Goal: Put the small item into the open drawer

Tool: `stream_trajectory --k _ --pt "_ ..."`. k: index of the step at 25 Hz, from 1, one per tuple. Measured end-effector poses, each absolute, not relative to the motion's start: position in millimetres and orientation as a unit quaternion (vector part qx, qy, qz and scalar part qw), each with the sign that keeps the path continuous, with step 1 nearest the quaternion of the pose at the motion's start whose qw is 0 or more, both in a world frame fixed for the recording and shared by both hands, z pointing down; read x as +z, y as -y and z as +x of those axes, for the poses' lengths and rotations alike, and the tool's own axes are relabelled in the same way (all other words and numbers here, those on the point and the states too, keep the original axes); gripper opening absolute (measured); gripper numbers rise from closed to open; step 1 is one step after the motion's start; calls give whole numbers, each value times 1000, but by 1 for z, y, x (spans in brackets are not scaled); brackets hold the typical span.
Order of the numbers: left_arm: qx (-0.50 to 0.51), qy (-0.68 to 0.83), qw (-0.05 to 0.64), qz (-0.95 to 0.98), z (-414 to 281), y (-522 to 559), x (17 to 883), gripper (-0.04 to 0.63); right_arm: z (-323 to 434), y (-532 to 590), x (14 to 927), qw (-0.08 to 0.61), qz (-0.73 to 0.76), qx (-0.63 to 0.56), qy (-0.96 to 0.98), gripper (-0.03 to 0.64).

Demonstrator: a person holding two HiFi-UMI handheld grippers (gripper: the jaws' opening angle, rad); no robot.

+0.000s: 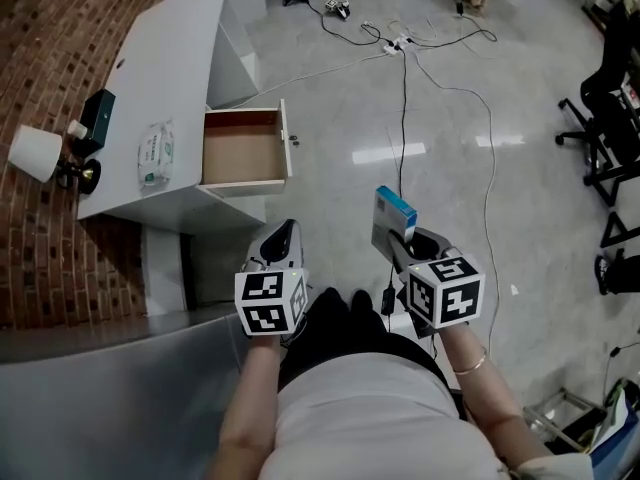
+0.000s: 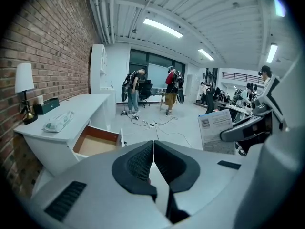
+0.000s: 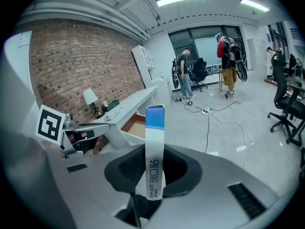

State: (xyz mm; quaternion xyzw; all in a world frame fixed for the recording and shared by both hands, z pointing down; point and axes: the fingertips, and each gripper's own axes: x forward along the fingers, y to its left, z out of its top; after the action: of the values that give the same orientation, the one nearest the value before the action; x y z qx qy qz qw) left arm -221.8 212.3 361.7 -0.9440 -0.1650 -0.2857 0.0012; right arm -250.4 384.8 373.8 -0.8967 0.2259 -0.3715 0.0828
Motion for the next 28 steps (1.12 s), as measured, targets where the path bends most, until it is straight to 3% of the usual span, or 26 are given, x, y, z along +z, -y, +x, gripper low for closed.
stream_trajectory --k 10,28 --pt "-292 151 -3 -945 -178 -188 370 23 -203 -369 372 111 -897 -362 -229 83" --pt "-322 127 -42 -937 39 -74 403 24 21 -263 393 117 -879 -400 -232 80"
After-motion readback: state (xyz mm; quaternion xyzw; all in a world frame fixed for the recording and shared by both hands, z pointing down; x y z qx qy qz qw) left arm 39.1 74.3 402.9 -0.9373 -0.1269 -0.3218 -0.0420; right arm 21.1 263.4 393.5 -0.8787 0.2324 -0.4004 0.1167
